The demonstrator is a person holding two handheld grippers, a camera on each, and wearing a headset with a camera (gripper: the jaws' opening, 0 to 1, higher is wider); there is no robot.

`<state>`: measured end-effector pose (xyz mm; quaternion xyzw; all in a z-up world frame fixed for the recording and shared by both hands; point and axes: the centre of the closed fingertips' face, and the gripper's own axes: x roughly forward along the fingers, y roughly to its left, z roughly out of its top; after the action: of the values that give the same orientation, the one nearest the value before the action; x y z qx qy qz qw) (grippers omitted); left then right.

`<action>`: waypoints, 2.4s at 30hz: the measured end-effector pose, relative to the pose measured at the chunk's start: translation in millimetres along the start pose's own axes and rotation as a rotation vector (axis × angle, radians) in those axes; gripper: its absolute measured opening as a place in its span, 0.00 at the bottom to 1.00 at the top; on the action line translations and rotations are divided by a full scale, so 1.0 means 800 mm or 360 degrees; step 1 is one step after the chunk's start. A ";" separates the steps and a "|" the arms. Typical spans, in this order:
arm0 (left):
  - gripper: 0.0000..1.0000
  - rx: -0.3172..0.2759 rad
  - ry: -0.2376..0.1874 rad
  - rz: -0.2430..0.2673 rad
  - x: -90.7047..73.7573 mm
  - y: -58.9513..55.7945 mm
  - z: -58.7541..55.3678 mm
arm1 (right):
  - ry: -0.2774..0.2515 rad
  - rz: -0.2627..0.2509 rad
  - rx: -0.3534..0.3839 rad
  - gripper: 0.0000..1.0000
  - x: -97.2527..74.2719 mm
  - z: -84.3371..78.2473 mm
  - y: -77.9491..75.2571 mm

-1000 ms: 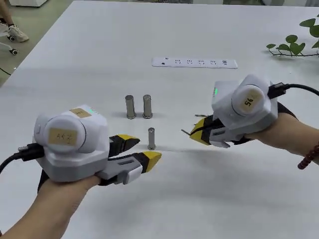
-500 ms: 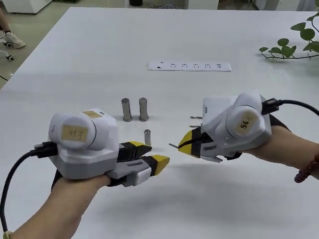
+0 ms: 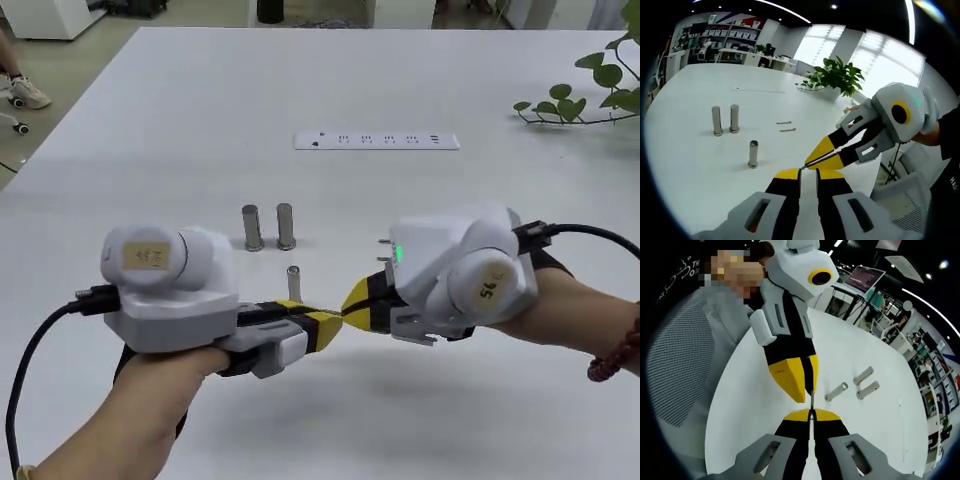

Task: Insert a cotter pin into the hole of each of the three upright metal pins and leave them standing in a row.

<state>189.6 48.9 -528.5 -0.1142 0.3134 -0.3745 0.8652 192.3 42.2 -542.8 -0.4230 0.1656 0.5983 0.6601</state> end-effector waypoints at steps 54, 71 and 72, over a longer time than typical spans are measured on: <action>0.00 0.0387 -0.0057 -0.0050 -0.008 0.000 0.008 | -0.0212 -0.0001 0.0371 0.00 -0.004 0.019 0.000; 0.00 0.0679 -0.0047 -0.0148 -0.012 -0.004 0.006 | -0.0316 0.0120 0.0748 0.07 -0.003 0.012 0.008; 0.00 0.0694 -0.0044 -0.0162 -0.013 -0.006 0.005 | -0.0324 0.0132 0.0768 0.07 -0.003 0.012 0.010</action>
<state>184.2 53.1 -518.5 0.0547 0.2068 -0.4751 0.8535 181.9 47.1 -538.1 -0.1839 0.2533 0.6074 0.7301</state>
